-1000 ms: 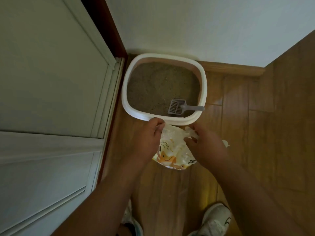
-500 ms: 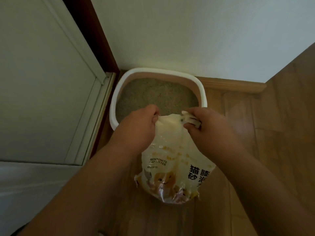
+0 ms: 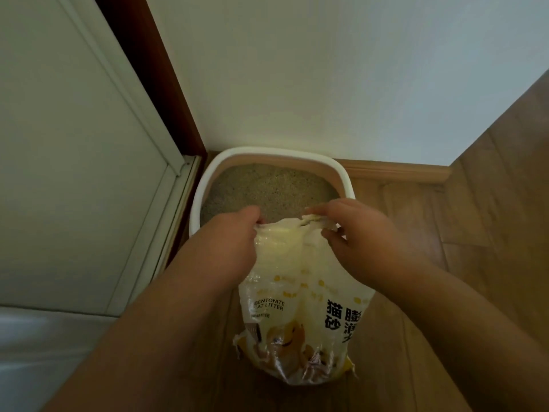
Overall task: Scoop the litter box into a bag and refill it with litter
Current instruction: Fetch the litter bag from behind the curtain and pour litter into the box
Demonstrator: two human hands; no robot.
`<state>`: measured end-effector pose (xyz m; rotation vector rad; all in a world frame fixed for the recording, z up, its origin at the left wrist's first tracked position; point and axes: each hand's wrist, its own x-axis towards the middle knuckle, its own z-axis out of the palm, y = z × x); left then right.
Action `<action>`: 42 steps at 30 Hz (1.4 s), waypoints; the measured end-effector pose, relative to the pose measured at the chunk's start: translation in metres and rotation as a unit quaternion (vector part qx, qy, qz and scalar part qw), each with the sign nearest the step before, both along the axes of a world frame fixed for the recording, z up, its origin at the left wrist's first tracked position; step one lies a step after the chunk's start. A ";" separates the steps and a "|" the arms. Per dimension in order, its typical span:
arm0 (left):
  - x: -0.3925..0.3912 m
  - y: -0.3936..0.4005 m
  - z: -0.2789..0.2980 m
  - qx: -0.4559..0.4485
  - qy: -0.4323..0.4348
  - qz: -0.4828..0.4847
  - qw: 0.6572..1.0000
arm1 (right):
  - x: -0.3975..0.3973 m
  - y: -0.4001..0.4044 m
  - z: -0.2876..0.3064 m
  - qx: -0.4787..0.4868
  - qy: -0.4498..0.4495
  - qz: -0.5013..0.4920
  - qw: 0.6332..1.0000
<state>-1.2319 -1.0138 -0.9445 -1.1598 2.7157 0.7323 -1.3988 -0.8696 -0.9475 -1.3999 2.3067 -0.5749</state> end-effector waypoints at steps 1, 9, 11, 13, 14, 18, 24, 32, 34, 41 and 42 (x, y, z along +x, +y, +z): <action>-0.003 0.002 0.001 -0.010 0.004 -0.009 1.000 | -0.001 0.002 0.003 0.008 0.011 0.000 1.000; -0.019 0.021 0.004 -0.098 0.092 -0.094 0.986 | -0.002 0.018 0.016 0.108 0.085 -0.027 0.990; -0.020 0.027 0.004 -0.097 0.092 -0.126 0.983 | -0.001 0.023 0.014 0.155 0.048 -0.035 0.986; -0.022 0.033 0.004 -0.072 0.088 -0.145 0.983 | -0.001 0.026 0.014 0.179 0.039 -0.032 0.983; -0.023 0.036 0.003 -0.054 0.086 -0.150 0.983 | -0.001 0.026 0.016 0.180 0.045 -0.033 0.982; -0.030 0.048 -0.002 -0.020 0.049 -0.177 0.983 | -0.002 0.022 0.020 0.177 0.062 -0.050 0.981; -0.034 0.056 -0.011 -0.025 0.007 -0.184 0.983 | -0.004 0.024 0.018 0.141 0.044 -0.075 0.986; -0.041 0.066 -0.010 -0.046 0.060 -0.146 0.986 | -0.005 0.025 0.029 0.158 0.037 -0.060 0.985; -0.042 0.066 -0.011 -0.047 0.056 -0.152 0.986 | -0.007 0.026 0.031 0.160 0.028 -0.077 0.984; -0.046 0.072 -0.012 -0.036 0.060 -0.205 0.976 | -0.014 0.016 0.037 0.238 0.003 -0.096 0.966; -0.047 0.073 -0.012 -0.037 0.052 -0.212 0.975 | -0.014 0.015 0.037 0.238 0.005 -0.092 0.967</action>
